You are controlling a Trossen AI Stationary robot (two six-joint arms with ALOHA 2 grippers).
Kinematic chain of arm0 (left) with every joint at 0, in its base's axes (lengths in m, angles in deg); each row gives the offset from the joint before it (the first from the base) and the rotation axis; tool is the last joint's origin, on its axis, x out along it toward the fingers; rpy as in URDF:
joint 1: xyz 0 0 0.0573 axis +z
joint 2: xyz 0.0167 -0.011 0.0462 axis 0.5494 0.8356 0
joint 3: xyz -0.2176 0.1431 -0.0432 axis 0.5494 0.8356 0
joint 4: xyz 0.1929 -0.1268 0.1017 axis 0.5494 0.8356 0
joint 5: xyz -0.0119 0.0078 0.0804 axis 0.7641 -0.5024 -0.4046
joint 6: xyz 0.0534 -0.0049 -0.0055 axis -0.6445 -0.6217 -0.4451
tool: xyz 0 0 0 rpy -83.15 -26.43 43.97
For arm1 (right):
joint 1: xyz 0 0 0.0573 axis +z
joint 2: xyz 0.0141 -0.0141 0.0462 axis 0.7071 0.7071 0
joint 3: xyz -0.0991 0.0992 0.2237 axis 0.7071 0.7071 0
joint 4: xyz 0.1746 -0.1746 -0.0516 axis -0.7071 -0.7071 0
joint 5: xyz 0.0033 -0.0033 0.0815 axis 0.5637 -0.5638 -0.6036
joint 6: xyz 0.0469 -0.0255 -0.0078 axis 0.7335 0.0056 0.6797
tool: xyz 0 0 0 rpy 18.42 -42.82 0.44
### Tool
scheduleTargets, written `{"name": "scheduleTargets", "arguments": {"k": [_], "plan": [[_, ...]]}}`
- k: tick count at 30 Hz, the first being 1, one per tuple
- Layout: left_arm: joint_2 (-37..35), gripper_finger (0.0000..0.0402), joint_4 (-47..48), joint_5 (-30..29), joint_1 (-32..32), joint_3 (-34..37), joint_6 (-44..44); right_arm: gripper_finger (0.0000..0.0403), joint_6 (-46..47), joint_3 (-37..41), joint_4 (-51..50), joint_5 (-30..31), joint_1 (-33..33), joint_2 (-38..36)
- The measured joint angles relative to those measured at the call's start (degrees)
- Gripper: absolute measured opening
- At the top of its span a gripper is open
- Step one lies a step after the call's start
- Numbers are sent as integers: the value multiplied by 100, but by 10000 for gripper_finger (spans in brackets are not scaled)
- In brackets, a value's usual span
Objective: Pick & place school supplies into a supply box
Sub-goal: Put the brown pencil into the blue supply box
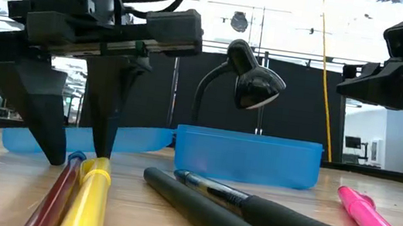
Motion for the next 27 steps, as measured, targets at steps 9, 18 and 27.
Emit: {"name": "scheduleTargets", "arguments": {"k": [9,18,27], "plan": [[84,152,-35,-73,-169,7,340,0,50,0,1,0,0,0],[97,152,-244,-22,-254,9,489,0,83,0,3,0,0,-2],[97,151,-304,42,-247,7,381,0,85,0,43,0,0,-2]]}}
